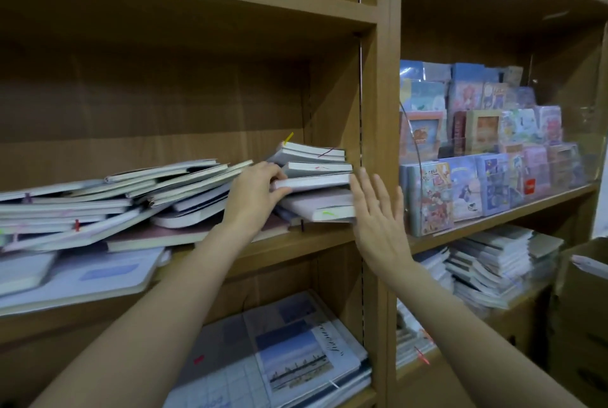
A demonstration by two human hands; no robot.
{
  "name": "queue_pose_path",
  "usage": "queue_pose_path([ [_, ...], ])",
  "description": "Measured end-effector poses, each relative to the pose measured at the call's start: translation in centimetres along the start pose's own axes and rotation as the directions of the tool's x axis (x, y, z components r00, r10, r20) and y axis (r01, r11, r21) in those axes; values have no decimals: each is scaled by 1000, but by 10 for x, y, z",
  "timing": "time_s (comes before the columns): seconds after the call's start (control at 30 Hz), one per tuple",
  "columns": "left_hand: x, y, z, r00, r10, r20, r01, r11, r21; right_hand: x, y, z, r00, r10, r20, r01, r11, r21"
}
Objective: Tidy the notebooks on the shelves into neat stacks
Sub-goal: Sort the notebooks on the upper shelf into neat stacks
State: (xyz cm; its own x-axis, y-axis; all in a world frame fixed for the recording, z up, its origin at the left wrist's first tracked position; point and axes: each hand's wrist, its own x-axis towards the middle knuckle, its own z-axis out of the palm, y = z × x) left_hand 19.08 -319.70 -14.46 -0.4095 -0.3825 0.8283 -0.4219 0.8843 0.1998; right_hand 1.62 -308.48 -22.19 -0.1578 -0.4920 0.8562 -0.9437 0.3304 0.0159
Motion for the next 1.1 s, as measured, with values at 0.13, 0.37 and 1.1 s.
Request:
queue_pose_path([
  [0.13,-4,-2,10,999,-15,-48,12,998,-55,12,5,8,987,65,150,-63,998,-22],
  [0.37,-17,12,30,990,-136,41,138,990,-40,19,-3,-1,871,102,480,-38,989,-142],
  [1.1,-78,-76,-128,935,-138,325,-38,876,482,50,-122,-12,852,-380,361,303,919,253],
])
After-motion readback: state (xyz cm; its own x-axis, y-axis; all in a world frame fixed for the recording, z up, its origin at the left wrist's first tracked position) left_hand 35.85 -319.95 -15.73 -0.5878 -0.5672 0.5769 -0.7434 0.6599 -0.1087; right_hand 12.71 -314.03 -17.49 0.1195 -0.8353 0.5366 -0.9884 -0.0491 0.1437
